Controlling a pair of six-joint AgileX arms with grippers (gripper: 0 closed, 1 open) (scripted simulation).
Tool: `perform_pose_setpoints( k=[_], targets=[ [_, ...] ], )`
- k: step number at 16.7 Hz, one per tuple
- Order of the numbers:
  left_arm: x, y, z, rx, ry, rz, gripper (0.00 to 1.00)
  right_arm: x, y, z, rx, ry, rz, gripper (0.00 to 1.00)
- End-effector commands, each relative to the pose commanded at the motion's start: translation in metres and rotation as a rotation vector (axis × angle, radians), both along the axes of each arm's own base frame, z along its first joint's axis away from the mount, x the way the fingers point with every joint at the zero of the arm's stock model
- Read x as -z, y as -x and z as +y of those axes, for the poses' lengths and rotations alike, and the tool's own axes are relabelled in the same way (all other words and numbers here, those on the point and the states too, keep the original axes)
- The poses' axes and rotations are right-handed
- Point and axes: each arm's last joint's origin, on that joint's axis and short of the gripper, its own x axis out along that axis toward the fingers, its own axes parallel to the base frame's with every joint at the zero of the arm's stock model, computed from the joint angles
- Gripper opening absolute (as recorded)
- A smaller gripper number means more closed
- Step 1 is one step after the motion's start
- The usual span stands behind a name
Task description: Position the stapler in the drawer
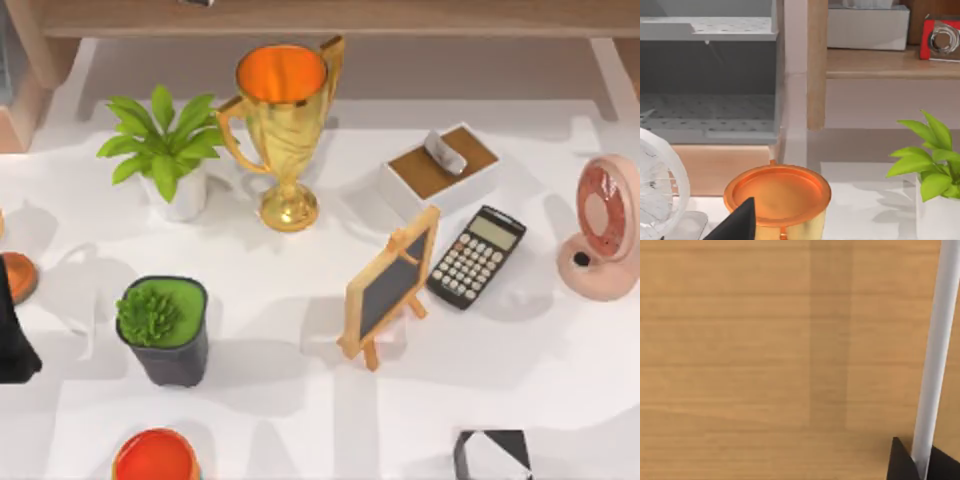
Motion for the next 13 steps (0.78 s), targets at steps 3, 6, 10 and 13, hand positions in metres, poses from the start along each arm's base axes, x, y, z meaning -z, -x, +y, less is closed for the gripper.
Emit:
perform_pose_setpoints(
  k=[3,6,10,13],
  targets=[
    [0.000,0.000,0.000,0.000,0.000,0.000,1.00,0.003,-0.010,0.000,-0.003,-0.001,0.009,0.00],
    [0.000,0.000,0.000,0.000,0.000,0.000,1.00,-0.001,-0.038,-0.004,0.003,0.007,-0.010,0.00],
    [0.000,0.000,0.000,0.000,0.000,0.000,1.00,0.000,-0.063,-0.001,0.000,0.000,-0.001,0.00],
    [0.000,0.000,0.000,0.000,0.000,0.000,1.00,0.000,-0.063,-0.001,0.000,0.000,0.000,0.00]
  ],
)
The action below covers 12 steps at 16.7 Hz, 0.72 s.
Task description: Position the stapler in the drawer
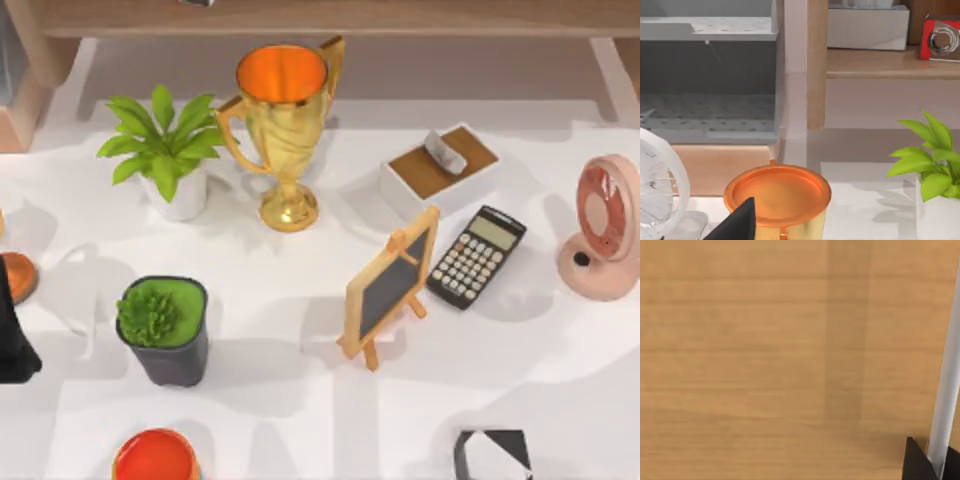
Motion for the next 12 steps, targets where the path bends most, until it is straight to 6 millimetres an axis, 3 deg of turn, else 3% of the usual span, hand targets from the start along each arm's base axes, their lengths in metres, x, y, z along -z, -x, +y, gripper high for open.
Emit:
perform_pose_setpoints(
  k=[1,12],
  targets=[
    [0.0000,0.0000,0.0000,0.000,0.000,0.000,1.00,0.0000,0.0000,0.0000,0.000,0.000,0.000,0.00],
    [0.0000,0.0000,0.0000,0.000,0.000,0.000,1.00,0.0000,0.0000,0.0000,0.000,0.000,0.000,0.83]
  ],
)
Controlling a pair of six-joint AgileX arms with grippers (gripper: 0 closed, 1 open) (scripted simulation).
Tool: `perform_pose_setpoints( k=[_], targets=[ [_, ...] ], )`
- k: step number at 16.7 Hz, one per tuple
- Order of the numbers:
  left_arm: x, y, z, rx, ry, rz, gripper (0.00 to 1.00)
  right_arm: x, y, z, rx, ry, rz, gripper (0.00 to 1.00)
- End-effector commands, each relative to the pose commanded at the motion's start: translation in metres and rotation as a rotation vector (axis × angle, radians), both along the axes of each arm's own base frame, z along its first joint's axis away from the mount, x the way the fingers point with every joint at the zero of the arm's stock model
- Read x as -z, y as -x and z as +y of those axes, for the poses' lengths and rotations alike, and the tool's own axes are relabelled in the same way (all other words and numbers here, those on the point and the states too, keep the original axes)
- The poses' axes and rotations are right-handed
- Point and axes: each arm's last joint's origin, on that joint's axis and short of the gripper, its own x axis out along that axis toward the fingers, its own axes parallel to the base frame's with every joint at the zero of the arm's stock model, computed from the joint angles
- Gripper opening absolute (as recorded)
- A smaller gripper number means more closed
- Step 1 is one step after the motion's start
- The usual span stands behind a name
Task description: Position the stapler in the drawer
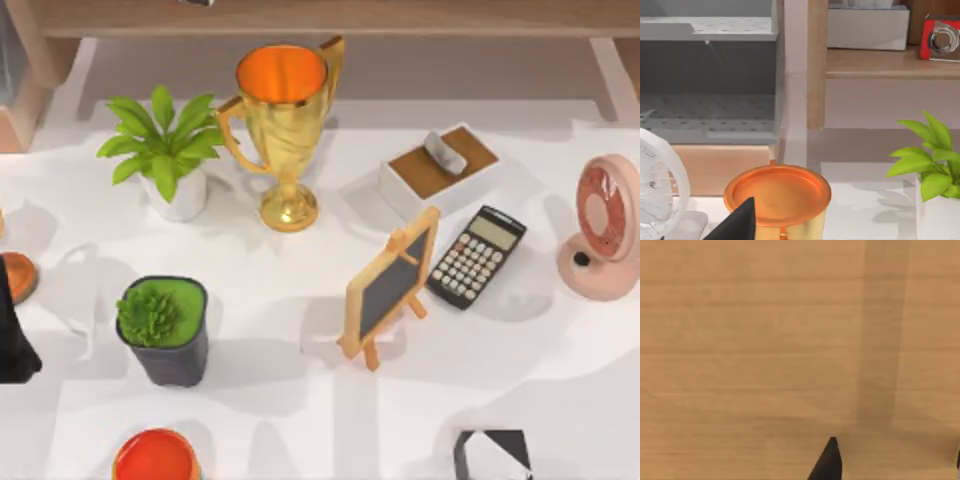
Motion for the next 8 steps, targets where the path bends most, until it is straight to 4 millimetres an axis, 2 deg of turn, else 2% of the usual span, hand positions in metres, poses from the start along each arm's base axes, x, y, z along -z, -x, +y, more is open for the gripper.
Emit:
perform_pose_setpoints(
  k=[2,8],
  targets=[
    [0.0000,0.0000,0.0000,0.000,0.000,0.000,1.00,0.0000,0.0000,0.0000,0.000,0.000,0.000,0.98],
    [0.0000,0.0000,0.0000,0.000,0.000,0.000,1.00,0.0000,0.0000,0.0000,0.000,0.000,0.000,1.00]
  ],
)
